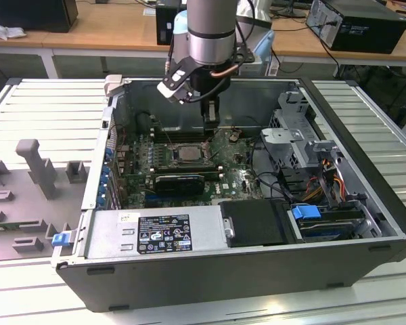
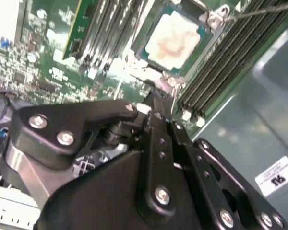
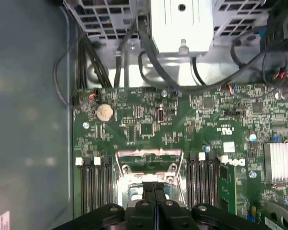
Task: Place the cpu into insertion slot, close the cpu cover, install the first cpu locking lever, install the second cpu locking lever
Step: 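Close the cpu cover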
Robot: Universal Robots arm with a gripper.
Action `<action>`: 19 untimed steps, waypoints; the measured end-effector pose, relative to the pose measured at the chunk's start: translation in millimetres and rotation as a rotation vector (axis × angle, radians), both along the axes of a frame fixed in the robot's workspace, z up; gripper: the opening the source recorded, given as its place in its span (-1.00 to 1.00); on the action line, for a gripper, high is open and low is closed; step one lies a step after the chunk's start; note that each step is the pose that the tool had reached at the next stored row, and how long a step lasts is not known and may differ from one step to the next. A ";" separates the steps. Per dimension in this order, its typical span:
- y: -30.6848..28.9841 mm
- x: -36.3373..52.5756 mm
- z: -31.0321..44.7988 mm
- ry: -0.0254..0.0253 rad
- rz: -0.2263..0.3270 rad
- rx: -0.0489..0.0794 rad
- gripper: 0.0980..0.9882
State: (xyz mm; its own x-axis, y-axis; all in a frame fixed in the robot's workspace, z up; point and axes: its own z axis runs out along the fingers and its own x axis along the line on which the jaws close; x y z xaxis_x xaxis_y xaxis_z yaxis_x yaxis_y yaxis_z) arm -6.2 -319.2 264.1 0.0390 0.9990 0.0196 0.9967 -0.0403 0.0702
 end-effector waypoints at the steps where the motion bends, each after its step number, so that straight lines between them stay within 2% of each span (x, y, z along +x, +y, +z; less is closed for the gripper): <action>1: 0.0 3.6 0.6 -0.0001 0.000 0.000 -0.98; 3: 0.0 17.3 0.7 0.0007 0.000 0.000 -0.98; 7: 0.0 37.7 0.6 0.0012 0.003 0.000 -0.98; 9: 0.0 43.3 0.3 0.0011 0.013 0.000 -0.98; 10: 0.0 47.4 -0.4 0.0012 0.023 0.000 -0.98; 11: 0.1 54.4 -4.4 0.0017 0.031 0.000 -0.98; 12: 0.1 56.5 -9.4 0.0029 0.033 0.000 -0.98; 14: 0.2 53.0 -12.5 0.0081 0.033 0.000 -0.98; 15: 0.1 49.1 -12.6 0.0085 0.033 0.000 -0.98; 19: 0.1 43.0 -12.7 0.0085 0.033 0.000 -0.98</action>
State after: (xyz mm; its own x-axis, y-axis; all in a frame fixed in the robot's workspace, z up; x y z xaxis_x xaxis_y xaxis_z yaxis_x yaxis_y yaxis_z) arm 36.8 -319.1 251.4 0.0059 0.9998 0.0196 0.9981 -0.0071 0.0618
